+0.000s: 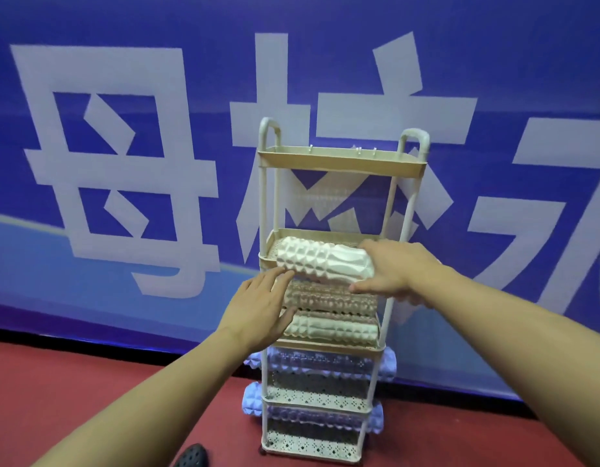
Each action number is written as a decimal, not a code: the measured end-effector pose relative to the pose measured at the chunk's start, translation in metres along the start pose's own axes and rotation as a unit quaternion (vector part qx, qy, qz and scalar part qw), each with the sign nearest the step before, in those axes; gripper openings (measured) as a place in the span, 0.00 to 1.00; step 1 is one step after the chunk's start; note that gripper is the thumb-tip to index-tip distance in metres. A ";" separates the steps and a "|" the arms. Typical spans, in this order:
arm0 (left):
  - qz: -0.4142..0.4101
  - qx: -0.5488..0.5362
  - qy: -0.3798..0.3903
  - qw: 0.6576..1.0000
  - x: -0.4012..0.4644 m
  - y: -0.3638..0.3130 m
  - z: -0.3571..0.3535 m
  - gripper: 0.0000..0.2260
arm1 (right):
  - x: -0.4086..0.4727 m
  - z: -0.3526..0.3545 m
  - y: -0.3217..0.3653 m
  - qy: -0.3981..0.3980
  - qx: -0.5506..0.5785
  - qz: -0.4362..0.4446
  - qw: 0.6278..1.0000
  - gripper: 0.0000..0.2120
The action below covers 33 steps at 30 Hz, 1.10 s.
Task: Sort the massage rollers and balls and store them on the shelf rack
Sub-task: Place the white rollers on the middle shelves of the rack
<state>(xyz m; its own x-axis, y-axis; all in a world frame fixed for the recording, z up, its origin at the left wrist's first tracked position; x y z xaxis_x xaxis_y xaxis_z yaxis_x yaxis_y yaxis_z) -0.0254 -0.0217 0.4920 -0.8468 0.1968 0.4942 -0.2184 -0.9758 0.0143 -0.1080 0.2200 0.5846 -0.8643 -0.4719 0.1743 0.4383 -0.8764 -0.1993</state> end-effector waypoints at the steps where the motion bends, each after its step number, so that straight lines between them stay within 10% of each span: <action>1: 0.005 0.001 0.001 1.000 0.003 0.003 0.000 0.28 | 0.007 0.005 -0.002 -0.006 -0.001 -0.003 1.000 0.41; 12: 0.024 0.017 0.040 0.999 0.033 0.028 -0.043 0.25 | 0.112 0.001 -0.001 -0.074 -0.106 -0.017 0.991 0.38; 24: 0.050 0.011 0.112 0.992 0.036 0.047 -0.095 0.25 | 0.184 -0.065 -0.011 0.039 0.077 -0.120 0.989 0.24; 33: 0.039 -0.023 0.138 0.989 0.027 0.018 -0.102 0.24 | 0.088 -0.060 0.009 -0.172 0.199 -0.019 0.965 0.20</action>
<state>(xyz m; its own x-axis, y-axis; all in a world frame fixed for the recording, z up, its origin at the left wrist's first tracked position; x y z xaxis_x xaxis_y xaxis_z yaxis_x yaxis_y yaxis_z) -0.1017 -0.0246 0.4171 -0.9608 0.1458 0.2360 -0.1636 -0.9848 -0.0575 -0.1947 0.1760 0.5402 -0.7789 -0.3827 0.4968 0.5267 -0.8292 0.1870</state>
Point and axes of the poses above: each hand's wrist, its own x-axis towards the middle knuckle, its own z-axis out of the back of the hand, y = z × x, the point moved 3 cm from there along x, towards the middle knuckle, and after that the axes turned 1 degree about z, right-handed, at the moved point
